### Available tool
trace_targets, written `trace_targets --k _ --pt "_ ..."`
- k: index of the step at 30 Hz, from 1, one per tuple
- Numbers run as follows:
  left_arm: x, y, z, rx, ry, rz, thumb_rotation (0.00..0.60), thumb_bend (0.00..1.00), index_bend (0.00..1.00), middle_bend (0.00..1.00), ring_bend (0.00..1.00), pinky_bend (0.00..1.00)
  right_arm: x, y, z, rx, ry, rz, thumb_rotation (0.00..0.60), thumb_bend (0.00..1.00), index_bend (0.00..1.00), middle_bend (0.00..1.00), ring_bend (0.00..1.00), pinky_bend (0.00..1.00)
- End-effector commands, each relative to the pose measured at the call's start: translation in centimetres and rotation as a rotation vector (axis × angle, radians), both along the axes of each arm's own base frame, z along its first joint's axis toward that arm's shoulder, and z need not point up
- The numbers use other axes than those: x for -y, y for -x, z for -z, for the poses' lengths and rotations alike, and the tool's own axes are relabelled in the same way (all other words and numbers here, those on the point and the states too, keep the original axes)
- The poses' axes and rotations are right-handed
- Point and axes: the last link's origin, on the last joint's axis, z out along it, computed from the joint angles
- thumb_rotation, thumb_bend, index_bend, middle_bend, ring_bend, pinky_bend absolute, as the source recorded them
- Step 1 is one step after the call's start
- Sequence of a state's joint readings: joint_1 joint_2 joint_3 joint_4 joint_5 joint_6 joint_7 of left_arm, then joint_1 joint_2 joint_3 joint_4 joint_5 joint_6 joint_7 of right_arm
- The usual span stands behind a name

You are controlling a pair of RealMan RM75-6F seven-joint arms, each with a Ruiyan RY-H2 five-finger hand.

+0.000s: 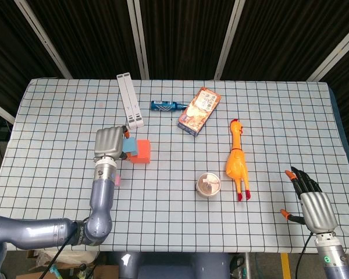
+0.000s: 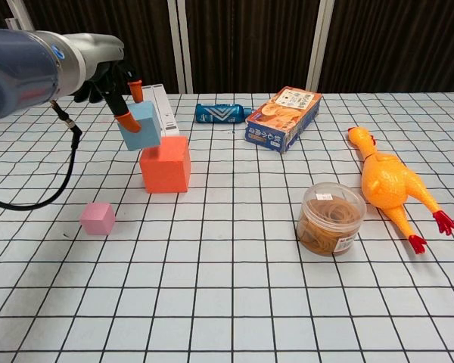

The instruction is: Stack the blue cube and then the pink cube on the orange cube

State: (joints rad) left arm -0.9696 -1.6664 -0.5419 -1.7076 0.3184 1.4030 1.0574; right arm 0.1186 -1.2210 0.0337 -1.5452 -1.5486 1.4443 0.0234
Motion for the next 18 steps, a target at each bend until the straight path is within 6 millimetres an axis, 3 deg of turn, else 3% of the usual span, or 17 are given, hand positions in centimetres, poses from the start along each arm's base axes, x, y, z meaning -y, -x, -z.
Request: trace_targets --k 1,18 --pt "-0.2 -0.3 0.6 -0.025 0.011 0.021 0.6 0.27 0.43 1.0 0.81 0.81 0.0 0.0 0.0 -0.001 0.001 0.001 0.6 0.16 0.1 0.07 0.1 0.21" --pt "-0.8 -1.8 0.6 -0.117 0.019 0.102 0.6 0.28 0.43 1.0 0.8 0.81 0.0 0.0 -0.1 0.002 0.004 -0.001 0.6 0.16 0.1 0.07 0.1 0.21"
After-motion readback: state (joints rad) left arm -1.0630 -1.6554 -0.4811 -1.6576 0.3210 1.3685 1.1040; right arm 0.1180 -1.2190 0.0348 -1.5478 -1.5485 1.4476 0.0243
